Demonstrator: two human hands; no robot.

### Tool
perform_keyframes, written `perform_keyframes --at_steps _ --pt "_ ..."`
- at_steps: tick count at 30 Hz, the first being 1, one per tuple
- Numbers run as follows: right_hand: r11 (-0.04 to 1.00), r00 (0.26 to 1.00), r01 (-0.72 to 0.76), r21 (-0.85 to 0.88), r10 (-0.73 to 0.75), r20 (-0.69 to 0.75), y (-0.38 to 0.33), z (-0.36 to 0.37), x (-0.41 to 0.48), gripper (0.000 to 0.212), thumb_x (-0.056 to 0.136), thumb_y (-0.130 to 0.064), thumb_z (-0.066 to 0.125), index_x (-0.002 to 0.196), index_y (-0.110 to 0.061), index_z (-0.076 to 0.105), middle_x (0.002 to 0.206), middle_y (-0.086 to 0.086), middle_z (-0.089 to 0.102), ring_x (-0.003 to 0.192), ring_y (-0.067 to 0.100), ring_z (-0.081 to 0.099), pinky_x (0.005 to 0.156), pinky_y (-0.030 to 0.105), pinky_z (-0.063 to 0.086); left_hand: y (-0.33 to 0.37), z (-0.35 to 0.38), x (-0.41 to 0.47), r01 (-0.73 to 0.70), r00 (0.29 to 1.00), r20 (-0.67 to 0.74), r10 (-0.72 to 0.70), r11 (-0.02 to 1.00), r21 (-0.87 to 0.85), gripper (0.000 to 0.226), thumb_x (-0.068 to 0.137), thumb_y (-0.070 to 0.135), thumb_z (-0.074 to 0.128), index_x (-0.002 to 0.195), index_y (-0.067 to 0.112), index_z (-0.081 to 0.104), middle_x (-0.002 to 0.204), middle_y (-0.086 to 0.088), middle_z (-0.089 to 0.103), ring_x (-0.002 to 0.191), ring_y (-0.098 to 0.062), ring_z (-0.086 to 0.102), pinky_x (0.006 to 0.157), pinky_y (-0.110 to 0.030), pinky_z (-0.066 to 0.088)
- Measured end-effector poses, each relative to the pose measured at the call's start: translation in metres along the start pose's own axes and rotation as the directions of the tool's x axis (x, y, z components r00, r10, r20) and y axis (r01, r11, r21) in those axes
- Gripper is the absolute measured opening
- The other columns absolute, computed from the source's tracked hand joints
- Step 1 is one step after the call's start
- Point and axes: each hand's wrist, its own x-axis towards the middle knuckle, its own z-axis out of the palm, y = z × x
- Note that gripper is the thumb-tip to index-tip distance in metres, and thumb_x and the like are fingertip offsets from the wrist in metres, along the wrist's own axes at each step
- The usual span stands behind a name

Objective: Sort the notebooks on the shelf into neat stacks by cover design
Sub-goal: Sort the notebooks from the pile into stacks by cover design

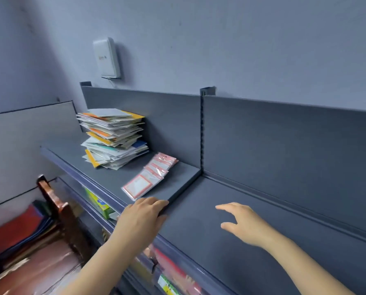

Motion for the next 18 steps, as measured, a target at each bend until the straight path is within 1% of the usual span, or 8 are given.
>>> perform_keyframes --at_steps 3,5,7,9,13,15,18 --pt "0.995 0.996 0.089 -0.048 -0.088 0.027 -0.036 0.003 0.036 0.048 0.095 -0.026 0.053 0.141 -0.033 0.040 0.147 -0.016 0.034 0.134 0.005 0.034 0.100 0.019 0.031 -0.050 -0.021 -0.004 0.101 0.993 -0.068 -0.098 0.994 0.039 0.043 0.097 0.043 0.045 0.140 0.036 0.044 0.136 0.014 0.051 0.126 -0.013 0.048 0.097 -0.031 0.046" --pt "0.987 0.990 0.141 -0.081 -0.140 0.022 -0.061 0.004 0.061 0.048 0.095 -0.026 0.054 0.140 -0.031 0.042 0.146 -0.015 0.036 0.134 0.005 0.033 0.102 0.019 0.029 -0.084 -0.031 -0.001 0.154 0.984 -0.098 -0.149 0.987 0.046 0.044 0.098 0.042 0.043 0.141 0.036 0.042 0.137 0.014 0.050 0.127 -0.011 0.046 0.098 -0.028 0.044" --pt "0.977 0.983 0.183 -0.110 -0.183 0.006 -0.087 0.006 0.086 0.049 0.093 -0.026 0.056 0.140 -0.030 0.043 0.146 -0.013 0.037 0.135 0.006 0.034 0.106 0.020 0.028 -0.118 -0.038 0.006 0.198 0.974 -0.118 -0.192 0.979 0.043 0.044 0.098 0.042 0.044 0.141 0.035 0.043 0.136 0.013 0.051 0.127 -0.011 0.046 0.096 -0.028 0.044" --pt "0.971 0.979 0.199 -0.136 -0.204 -0.024 -0.116 0.006 0.118 0.051 0.093 -0.026 0.057 0.141 -0.027 0.043 0.146 -0.010 0.039 0.134 0.009 0.036 0.106 0.021 0.029 -0.157 -0.041 0.017 0.230 0.964 -0.145 -0.223 0.973 0.031 0.043 0.097 0.042 0.045 0.139 0.036 0.045 0.136 0.014 0.051 0.126 -0.011 0.047 0.094 -0.028 0.046" --pt "0.966 0.966 0.200 -0.162 -0.223 -0.132 -0.179 0.014 0.193 0.050 0.091 -0.024 0.057 0.140 -0.023 0.045 0.142 -0.002 0.046 0.125 0.014 0.046 0.104 0.027 0.037 -0.235 -0.047 0.052 0.241 0.951 -0.199 -0.238 0.970 -0.009 0.041 0.097 0.042 0.047 0.137 0.037 0.047 0.136 0.015 0.052 0.125 -0.012 0.048 0.094 -0.030 0.046" --pt "0.966 0.957 0.197 -0.165 -0.226 -0.181 -0.214 0.020 0.234 0.054 0.091 -0.027 0.057 0.142 -0.023 0.040 0.145 -0.003 0.041 0.128 0.015 0.044 0.106 0.029 0.036 -0.277 -0.050 0.074 0.225 0.952 -0.208 -0.226 0.974 -0.028 0.041 0.097 0.041 0.047 0.138 0.036 0.047 0.137 0.015 0.051 0.126 -0.012 0.048 0.093 -0.030 0.046" --pt "0.971 0.949 0.180 -0.160 -0.214 -0.231 -0.263 0.029 0.287 0.064 0.091 -0.035 0.059 0.147 -0.022 0.031 0.151 -0.003 0.032 0.136 0.017 0.035 0.110 0.033 0.033 -0.330 -0.053 0.103 0.192 0.961 -0.192 -0.200 0.980 -0.057 0.042 0.097 0.042 0.046 0.139 0.036 0.045 0.136 0.015 0.051 0.125 -0.012 0.048 0.090 -0.029 0.046"
